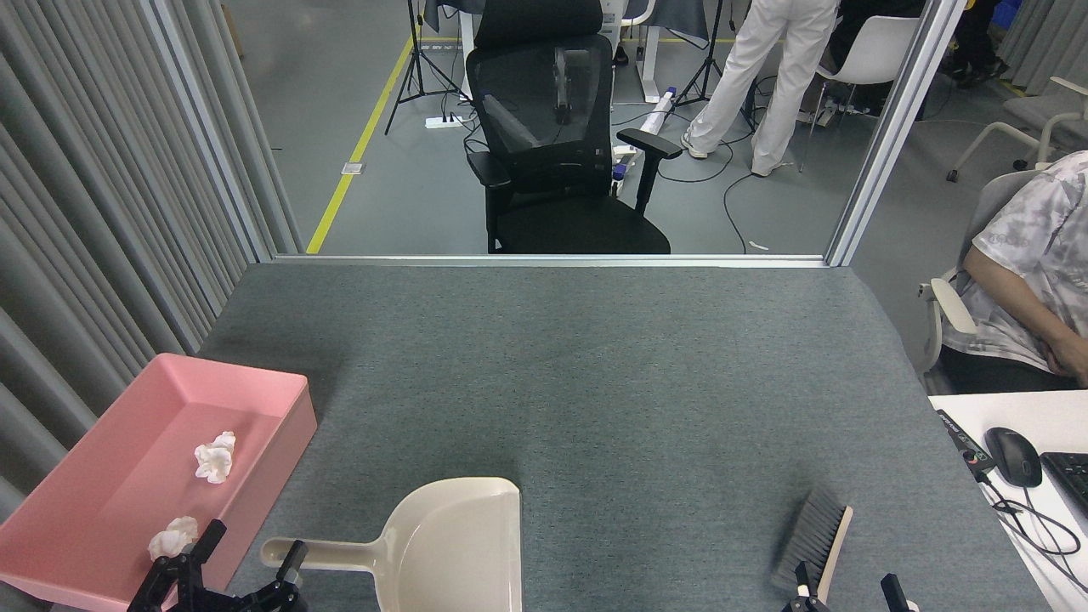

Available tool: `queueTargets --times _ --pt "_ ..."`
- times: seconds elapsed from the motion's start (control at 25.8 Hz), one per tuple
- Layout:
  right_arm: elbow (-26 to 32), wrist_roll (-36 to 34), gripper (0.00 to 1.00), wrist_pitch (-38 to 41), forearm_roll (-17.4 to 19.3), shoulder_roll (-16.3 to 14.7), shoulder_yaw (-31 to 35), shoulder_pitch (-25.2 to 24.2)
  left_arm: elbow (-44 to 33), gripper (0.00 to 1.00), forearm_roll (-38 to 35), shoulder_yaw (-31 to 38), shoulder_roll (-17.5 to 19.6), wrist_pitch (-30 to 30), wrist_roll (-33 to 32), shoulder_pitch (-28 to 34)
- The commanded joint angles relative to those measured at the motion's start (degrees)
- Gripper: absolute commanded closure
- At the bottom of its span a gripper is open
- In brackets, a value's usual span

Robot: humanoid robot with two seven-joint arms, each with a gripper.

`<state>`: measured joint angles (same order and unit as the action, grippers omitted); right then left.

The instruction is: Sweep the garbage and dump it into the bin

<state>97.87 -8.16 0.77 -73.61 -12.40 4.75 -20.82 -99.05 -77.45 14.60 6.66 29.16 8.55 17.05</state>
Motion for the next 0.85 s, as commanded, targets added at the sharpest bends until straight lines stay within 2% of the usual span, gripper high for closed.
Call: queueTargets --times 0.0,0.12,0.43,0.81 --pt "-0.1 0.0 0.01 1.0 0.0 -0.7 0.6 0.5 0.0 0.0 -0.2 0.0 -1.2 0.0 -0.2 2.0" --pt "0.1 0.0 0.01 3.3 -0.3 -0.4 0.6 0.6 0.0 0.0 -0.2 0.0 -1.9 -0.3 -0.5 2.5" --pt "0.2 0.1 0.01 3.4 -1.2 0.3 0.0 0.9 0.0 0.0 -0.2 0.1 -2.8 -1.4 -2.0 1.6" --pt "0.4 0.0 0.01 3.7 -1.6 0.7 -0.6 0.3 1.1 0.0 -0.3 -0.1 -3.9 -7.1 -2.4 -2.5"
